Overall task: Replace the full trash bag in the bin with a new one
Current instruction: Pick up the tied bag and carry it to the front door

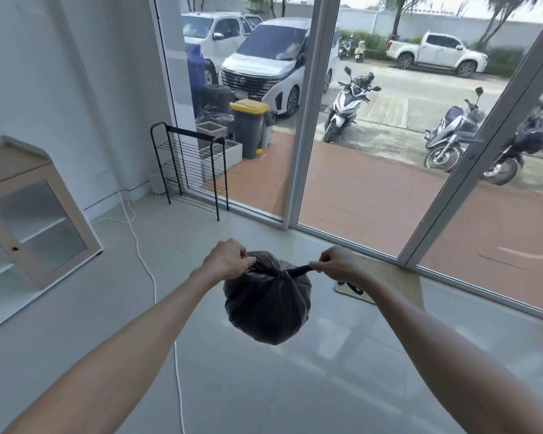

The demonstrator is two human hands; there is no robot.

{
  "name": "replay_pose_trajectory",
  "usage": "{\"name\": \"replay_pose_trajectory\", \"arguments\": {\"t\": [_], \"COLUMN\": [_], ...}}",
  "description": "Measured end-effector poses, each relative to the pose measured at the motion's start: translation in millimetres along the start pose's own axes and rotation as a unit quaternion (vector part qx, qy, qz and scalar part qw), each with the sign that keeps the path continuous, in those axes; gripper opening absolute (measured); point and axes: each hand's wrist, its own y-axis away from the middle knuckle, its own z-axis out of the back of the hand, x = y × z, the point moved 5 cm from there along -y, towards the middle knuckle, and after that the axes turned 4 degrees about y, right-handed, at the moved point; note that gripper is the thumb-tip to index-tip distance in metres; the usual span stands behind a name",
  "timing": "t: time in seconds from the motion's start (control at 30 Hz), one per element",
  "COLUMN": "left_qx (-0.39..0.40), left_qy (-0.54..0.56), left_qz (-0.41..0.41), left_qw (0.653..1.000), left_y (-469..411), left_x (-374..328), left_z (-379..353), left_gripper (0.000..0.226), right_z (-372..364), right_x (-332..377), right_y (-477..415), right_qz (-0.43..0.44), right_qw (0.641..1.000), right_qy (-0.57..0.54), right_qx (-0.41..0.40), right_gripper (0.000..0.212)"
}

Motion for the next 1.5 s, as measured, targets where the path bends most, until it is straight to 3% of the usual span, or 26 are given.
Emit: {"name": "replay_pose_trajectory", "arguments": {"t": [0.33, 0.63, 0.93, 1.2, 1.5], "left_qx": [0.017, 0.012, 0.066, 0.106, 0.164], "left_qy": [-0.018, -0.019, 0.126, 0.167, 0.189], "left_qz": [-0.004, 0.047, 0.125, 0.126, 0.157], "left_qw": [1.000, 0.999, 0.982, 0.972, 0.955], "left_y": [-217.5, -405.0, -563.8, -730.2, -856.3], "left_x": [-22.4, -39.8, -41.7, -22.3, -21.5], "left_z": [35.6, 33.6, 12.0, -13.5, -50.1], "left_gripper": [0.036, 0.040, 0.028, 0.032, 0.025], "right_z": [39.3, 65.9, 68.8, 56.8, 41.0], "right_x": [8.6, -2.2, -12.7, -24.3, -51.1], "right_y": [-187.3, -378.4, -548.2, -686.4, -799.1], "right_qz": [-0.058, -0.083, -0.124, -0.191, -0.240], "right_qw": [0.997, 0.985, 0.963, 0.949, 0.933], "right_qy": [-0.052, -0.147, -0.224, -0.241, -0.253], "right_qx": [-0.013, 0.012, 0.087, 0.076, 0.089], "right_gripper": [0.046, 0.036, 0.034, 0.040, 0.014]}}
